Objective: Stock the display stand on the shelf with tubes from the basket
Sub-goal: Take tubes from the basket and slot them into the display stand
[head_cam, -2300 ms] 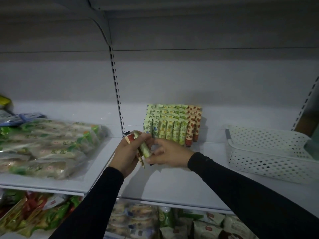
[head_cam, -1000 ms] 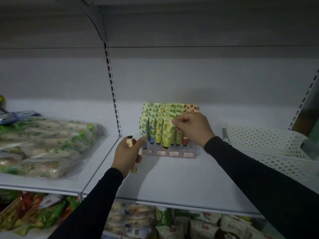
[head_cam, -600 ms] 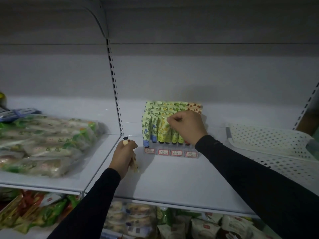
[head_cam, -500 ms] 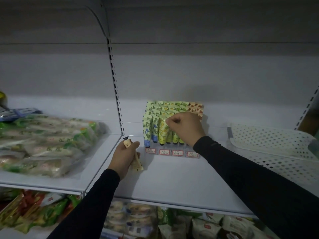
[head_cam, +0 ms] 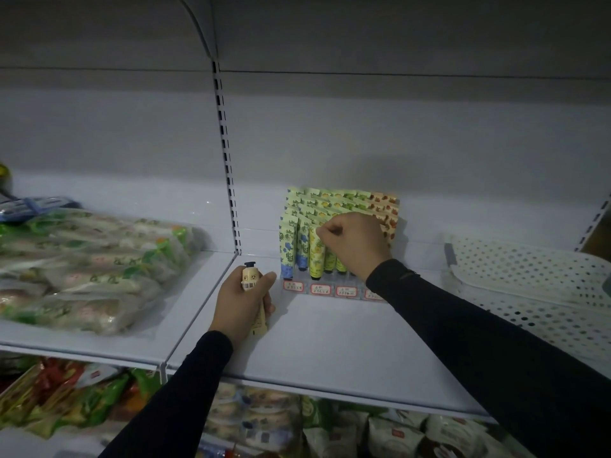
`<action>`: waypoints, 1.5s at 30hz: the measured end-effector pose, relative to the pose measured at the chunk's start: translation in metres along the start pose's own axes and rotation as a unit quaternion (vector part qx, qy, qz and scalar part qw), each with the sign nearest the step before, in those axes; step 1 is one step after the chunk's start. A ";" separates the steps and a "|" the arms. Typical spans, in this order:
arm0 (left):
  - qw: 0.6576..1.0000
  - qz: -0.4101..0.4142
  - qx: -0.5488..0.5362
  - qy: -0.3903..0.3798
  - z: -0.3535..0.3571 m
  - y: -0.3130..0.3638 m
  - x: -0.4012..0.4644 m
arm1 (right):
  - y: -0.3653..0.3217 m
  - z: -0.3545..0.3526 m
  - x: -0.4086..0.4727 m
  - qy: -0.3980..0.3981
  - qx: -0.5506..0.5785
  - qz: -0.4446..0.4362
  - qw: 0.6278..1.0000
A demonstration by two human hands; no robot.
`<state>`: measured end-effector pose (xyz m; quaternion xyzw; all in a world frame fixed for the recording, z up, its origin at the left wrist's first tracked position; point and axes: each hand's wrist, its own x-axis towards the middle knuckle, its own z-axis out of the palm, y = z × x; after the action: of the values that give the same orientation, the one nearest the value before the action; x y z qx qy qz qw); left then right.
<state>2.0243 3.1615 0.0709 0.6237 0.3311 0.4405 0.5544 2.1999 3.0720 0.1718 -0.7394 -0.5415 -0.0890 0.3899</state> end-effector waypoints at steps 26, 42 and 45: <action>1.000 -0.005 -0.010 -0.006 0.002 0.000 -0.003 | -0.001 0.011 0.004 -0.008 -0.007 0.016 1.000; 1.000 -0.007 -0.003 -0.005 0.001 0.000 -0.003 | 0.005 0.013 0.002 0.015 0.004 0.020 1.000; 1.000 -0.006 -0.002 -0.006 0.001 0.000 -0.003 | 0.004 0.014 0.001 0.021 0.004 0.019 1.000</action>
<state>2.0246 3.1586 0.0701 0.6231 0.3303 0.4342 0.5604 2.1995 3.0813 0.1608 -0.7463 -0.5192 -0.0945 0.4056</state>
